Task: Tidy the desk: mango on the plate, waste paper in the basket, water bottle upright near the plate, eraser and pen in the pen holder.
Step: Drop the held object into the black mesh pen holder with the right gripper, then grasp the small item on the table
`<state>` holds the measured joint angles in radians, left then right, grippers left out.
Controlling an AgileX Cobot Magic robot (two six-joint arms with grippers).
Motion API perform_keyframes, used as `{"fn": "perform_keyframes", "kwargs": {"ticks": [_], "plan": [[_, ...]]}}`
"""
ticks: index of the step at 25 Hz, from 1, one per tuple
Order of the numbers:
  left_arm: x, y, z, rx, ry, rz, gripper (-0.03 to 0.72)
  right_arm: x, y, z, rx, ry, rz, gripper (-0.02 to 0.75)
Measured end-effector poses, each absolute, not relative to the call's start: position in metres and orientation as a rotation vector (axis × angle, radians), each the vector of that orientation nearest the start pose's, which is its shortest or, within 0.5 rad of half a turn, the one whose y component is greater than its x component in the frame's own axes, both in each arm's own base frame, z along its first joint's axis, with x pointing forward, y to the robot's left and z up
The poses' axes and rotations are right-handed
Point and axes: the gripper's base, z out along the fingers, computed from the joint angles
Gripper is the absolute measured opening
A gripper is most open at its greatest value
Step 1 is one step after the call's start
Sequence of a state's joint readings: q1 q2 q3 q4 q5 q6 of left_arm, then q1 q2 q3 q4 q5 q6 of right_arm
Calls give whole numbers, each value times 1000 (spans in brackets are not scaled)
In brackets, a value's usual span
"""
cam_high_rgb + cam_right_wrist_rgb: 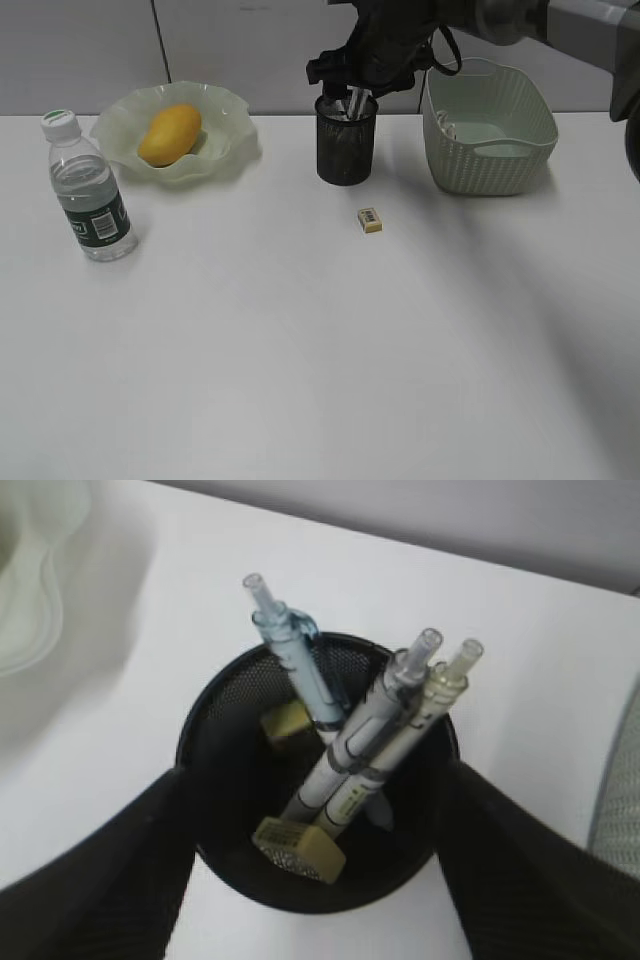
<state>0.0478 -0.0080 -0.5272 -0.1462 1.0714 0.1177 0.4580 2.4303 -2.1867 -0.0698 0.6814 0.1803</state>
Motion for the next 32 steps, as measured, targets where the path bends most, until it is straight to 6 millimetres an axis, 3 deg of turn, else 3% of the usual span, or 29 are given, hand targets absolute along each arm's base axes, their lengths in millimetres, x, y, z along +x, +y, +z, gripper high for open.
{"fn": "perform_keyframes", "kwargs": {"ticks": [5,12,17,22,25,32], "plan": [[-10,-12,285,81,2010,-69,524,486,234,202,-430,2482,161,562],[-10,-12,285,81,2010,-69,524,448,214,266,-603,2621,48,549],[-10,-12,285,81,2010,-69,524,418,200,312,-620,2603,52,547],[-10,-12,285,81,2010,-69,524,368,177,361,-613,2558,92,547],[-10,-12,285,81,2010,-69,524,333,160,380,-611,2547,101,547],[-10,-12,285,81,2010,-69,524,243,116,379,-615,2558,101,545]]}}
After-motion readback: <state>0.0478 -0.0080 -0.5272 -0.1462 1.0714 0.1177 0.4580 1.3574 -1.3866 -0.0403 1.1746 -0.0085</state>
